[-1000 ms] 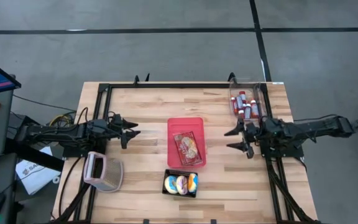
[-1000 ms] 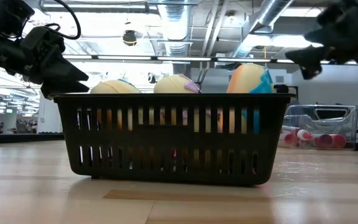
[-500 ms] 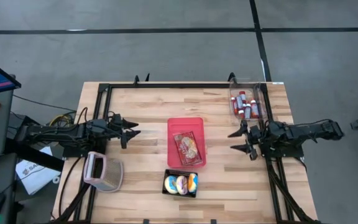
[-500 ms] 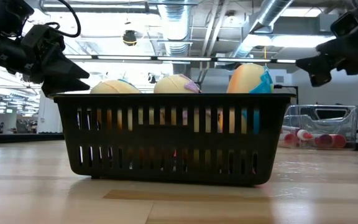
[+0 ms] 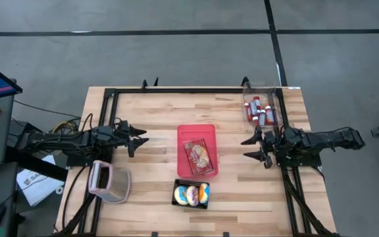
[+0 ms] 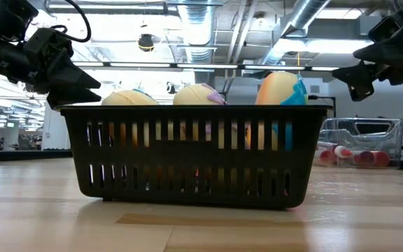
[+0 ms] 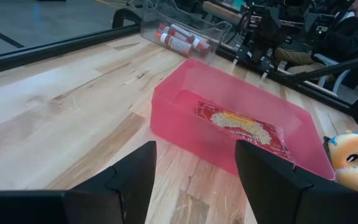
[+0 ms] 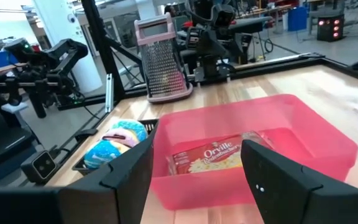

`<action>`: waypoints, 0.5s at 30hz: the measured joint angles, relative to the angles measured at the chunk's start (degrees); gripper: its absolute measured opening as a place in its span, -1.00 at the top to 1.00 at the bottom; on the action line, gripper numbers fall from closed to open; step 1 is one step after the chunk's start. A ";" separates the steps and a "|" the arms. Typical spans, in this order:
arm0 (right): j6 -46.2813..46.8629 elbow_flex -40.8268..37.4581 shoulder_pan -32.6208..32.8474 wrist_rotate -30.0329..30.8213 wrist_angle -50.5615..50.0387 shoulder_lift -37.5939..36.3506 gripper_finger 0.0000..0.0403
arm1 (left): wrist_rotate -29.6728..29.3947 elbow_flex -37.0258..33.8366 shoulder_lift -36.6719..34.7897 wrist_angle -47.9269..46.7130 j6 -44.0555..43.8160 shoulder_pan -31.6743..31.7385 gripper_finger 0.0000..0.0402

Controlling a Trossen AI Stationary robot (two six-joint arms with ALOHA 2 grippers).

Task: Pick & Place Food Item
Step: Return to Home Position

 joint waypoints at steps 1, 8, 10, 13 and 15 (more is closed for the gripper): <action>0.00 0.00 0.12 0.00 0.00 0.00 -0.17 | -0.02 0.01 0.00 -0.01 0.00 0.02 -0.07; 0.00 -0.02 0.29 0.00 -0.02 0.00 -0.17 | -0.01 0.01 0.00 -0.02 0.00 0.02 -0.08; 0.00 -0.02 0.29 0.00 -0.02 0.00 -0.17 | 0.00 0.00 0.00 -0.02 0.00 0.02 -0.08; 0.00 -0.02 0.29 0.00 -0.02 0.00 -0.17 | -0.01 0.00 0.00 -0.03 0.00 0.02 -0.07; 0.00 -0.02 0.29 -0.01 -0.02 0.00 -0.17 | -0.02 0.00 0.00 -0.04 0.00 0.02 -0.06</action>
